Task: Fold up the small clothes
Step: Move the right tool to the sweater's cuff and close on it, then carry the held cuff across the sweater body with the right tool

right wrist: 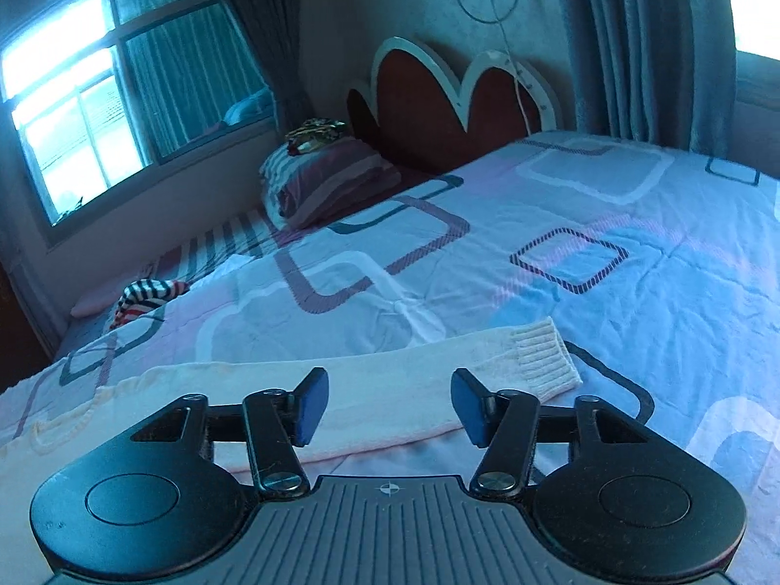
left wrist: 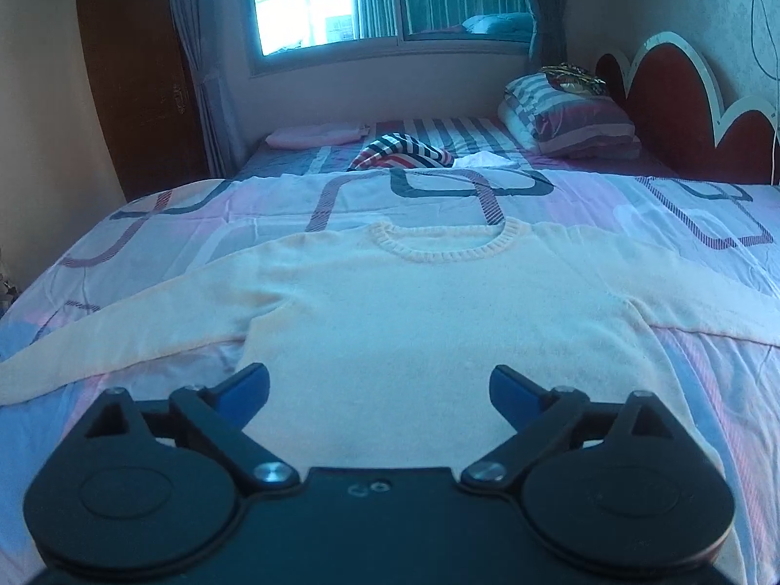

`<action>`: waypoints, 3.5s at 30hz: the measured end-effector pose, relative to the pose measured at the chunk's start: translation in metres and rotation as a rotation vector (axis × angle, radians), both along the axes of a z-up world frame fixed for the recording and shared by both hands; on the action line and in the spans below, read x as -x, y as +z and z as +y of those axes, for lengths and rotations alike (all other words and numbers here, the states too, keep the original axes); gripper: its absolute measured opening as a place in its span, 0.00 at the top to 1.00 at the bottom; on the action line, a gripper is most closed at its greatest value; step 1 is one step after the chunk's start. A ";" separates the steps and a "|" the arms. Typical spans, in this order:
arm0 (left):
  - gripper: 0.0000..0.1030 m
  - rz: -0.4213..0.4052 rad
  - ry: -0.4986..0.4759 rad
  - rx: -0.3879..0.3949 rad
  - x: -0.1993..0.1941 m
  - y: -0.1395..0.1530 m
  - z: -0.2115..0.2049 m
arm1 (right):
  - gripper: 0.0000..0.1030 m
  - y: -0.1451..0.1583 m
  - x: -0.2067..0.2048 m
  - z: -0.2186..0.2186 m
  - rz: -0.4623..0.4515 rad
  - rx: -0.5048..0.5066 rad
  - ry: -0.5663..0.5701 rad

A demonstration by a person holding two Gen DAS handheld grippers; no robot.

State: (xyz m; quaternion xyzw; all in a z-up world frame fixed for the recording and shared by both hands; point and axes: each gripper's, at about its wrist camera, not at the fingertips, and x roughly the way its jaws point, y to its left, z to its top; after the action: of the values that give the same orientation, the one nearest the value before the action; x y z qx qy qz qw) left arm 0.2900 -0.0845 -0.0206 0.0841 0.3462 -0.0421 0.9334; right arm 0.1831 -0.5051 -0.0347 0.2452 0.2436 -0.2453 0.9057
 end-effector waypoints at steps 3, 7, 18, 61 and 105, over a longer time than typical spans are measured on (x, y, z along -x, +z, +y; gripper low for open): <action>0.06 0.030 -0.008 -0.018 -0.009 -0.008 -0.011 | 0.48 -0.023 -0.001 -0.033 0.012 -0.077 -0.071; 0.06 0.062 -0.031 -0.040 -0.016 -0.018 -0.025 | 0.48 -0.050 0.003 -0.065 0.034 -0.171 -0.148; 0.06 0.092 -0.075 -0.064 -0.030 -0.030 -0.056 | 0.75 -0.073 0.011 -0.099 0.032 -0.235 -0.204; 0.07 0.124 0.080 -0.003 -0.081 -0.035 0.095 | 0.97 -0.032 -0.173 0.163 -0.005 -0.075 0.426; 0.98 0.192 -0.066 0.444 -0.169 -0.053 0.066 | 0.78 -0.056 -0.128 0.192 0.066 -0.080 0.382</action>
State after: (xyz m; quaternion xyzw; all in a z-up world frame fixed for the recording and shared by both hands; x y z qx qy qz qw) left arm 0.4585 -0.0188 -0.0737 -0.1165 0.4128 -0.1553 0.8899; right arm 0.3113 -0.3127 -0.0903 0.2219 0.3247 -0.0670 0.9170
